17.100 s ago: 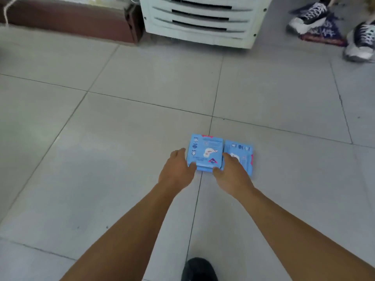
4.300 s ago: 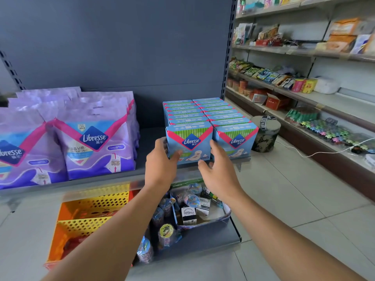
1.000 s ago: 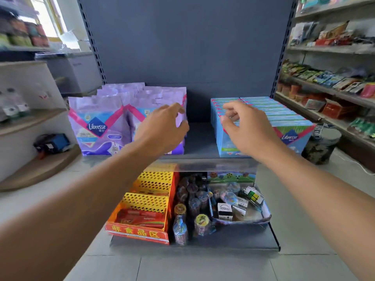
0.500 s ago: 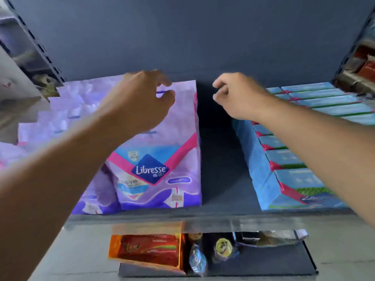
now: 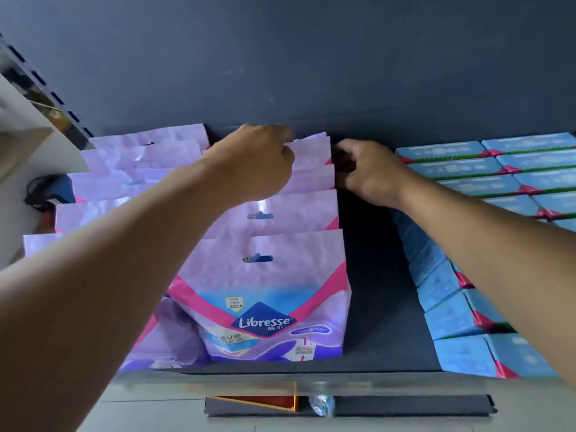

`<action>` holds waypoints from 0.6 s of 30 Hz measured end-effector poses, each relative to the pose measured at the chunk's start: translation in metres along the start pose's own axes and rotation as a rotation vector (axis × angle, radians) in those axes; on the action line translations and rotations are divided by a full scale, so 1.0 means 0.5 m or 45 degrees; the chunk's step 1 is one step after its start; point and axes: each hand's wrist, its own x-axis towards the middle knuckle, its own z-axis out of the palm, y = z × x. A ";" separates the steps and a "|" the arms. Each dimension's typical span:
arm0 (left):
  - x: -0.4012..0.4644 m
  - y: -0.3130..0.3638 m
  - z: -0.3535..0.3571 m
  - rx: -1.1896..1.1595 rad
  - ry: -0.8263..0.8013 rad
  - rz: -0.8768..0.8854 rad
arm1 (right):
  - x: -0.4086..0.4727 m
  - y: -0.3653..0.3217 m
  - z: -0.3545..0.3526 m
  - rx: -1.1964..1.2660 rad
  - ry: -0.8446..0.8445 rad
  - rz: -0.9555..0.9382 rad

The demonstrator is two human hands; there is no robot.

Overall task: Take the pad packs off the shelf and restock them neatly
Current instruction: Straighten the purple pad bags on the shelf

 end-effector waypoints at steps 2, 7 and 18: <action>-0.002 -0.001 0.000 0.065 0.098 0.351 | -0.001 0.001 0.000 -0.036 0.017 0.013; -0.011 0.009 -0.018 0.803 -0.331 0.492 | 0.002 -0.023 -0.003 -0.095 0.220 -0.033; -0.020 -0.011 -0.017 0.403 0.012 0.555 | -0.074 -0.053 -0.119 -0.135 0.554 -0.210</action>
